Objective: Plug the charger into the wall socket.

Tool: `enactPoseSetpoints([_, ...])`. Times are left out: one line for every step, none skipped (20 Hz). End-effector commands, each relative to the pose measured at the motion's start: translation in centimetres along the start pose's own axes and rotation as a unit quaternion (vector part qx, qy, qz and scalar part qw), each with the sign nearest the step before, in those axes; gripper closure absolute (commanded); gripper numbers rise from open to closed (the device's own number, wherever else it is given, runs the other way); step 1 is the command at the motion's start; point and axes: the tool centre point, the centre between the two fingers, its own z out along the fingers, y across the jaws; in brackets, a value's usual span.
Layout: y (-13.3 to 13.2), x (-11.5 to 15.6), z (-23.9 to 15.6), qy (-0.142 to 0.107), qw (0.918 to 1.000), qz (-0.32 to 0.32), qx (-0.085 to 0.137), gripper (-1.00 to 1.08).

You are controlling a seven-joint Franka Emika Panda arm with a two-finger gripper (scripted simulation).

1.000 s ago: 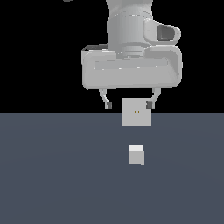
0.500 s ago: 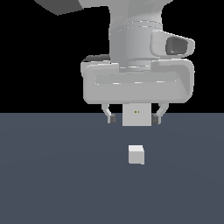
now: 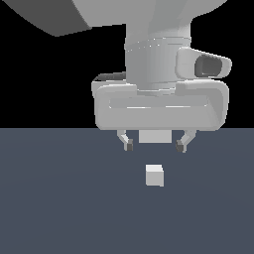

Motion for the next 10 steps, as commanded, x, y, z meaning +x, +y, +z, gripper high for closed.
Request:
enactPoseSetpoints([0.06, -0.12, 0.22, 0.004, 1.0000, 0.002, 0.000, -0.92])
enactPoseSetpoints([0.07, -0.16, 0.29, 0.005, 1.0000, 0.002, 0.000, -0.92])
enactPoseSetpoints([0.08, -0.18, 0.33, 0.006, 1.0000, 0.002, 0.000, -0.92])
enactPoseSetpoints([0.08, -0.19, 0.37, 0.006, 1.0000, 0.002, 0.000, -0.92])
enactPoseSetpoints([0.07, -0.20, 0.41, 0.006, 1.0000, 0.002, 0.000, -0.92])
enactPoseSetpoints([0.07, -0.18, 0.40, 0.006, 1.0000, 0.002, 0.000, -0.92])
enactPoseSetpoints([0.07, -0.16, 0.38, 0.006, 1.0000, 0.002, 0.000, -0.92])
enactPoseSetpoints([0.06, -0.12, 0.35, 0.006, 1.0000, 0.002, 0.000, -0.92])
enactPoseSetpoints([0.05, -0.10, 0.33, 0.005, 1.0000, 0.002, 0.000, -0.92])
enactPoseSetpoints([0.04, -0.08, 0.30, 0.005, 1.0000, 0.002, 0.000, -0.92])
